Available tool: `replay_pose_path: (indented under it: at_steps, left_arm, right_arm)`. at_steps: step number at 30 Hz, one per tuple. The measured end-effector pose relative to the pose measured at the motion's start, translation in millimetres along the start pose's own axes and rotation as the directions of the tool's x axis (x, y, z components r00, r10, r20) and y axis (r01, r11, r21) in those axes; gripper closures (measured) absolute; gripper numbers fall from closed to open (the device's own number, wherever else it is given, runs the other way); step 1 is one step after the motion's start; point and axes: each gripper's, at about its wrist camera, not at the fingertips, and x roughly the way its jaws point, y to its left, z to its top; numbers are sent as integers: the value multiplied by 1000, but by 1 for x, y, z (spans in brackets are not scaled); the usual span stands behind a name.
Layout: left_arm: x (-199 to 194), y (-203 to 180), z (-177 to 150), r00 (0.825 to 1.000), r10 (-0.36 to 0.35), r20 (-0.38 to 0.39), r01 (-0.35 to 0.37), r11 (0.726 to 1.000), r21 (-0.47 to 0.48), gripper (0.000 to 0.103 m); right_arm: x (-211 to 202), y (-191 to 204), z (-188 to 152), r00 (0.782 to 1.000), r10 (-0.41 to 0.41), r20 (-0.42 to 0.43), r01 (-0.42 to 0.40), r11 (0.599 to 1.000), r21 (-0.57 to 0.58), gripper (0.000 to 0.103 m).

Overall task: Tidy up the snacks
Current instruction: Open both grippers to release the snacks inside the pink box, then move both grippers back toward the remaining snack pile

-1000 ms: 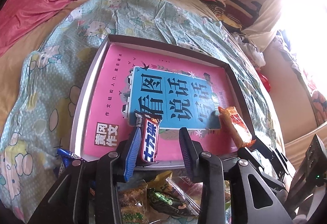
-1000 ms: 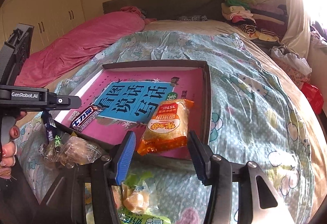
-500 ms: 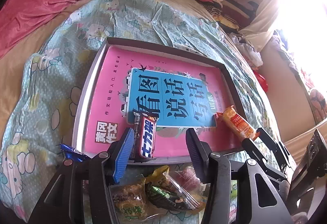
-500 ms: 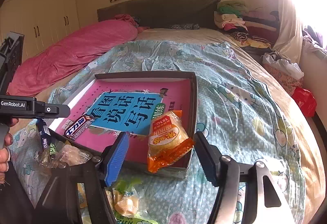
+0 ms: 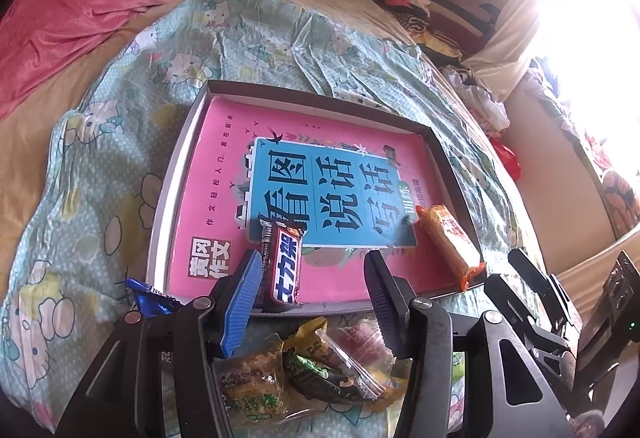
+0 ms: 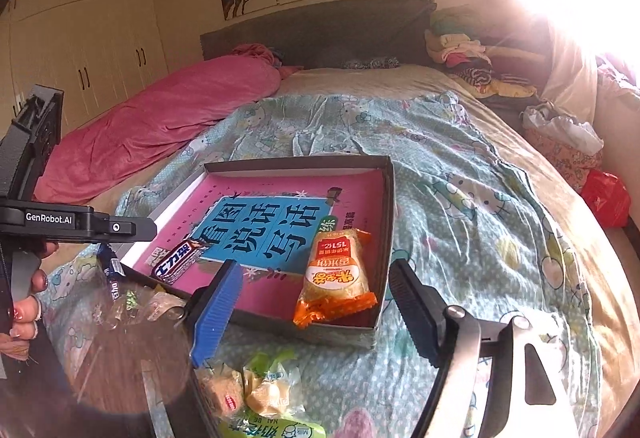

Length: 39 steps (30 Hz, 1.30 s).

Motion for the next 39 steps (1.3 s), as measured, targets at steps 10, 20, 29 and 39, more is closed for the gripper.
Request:
replay_pose_path:
  at_steps: [10, 20, 29, 39]
  left_arm:
    - [-11, 8, -3, 1000, -4, 9, 4, 1000, -2, 42]
    - [-24, 15, -3, 999, -9, 34, 10, 1000, -8, 32]
    - [-32, 25, -2, 999, 6, 52, -4, 1000, -28, 28]
    - [-45, 36, -1, 997, 12, 77, -9, 999, -43, 28]
  right_arm:
    - [23, 12, -11, 990, 86, -109, -88, 996, -7, 28]
    - [37, 17, -12, 986, 108, -126, -110, 994, -16, 28]
    - [24, 15, -7, 995, 79, -68, -80, 997, -23, 28]
    - [9, 6, 0, 999, 47, -10, -47, 999, 4, 28]
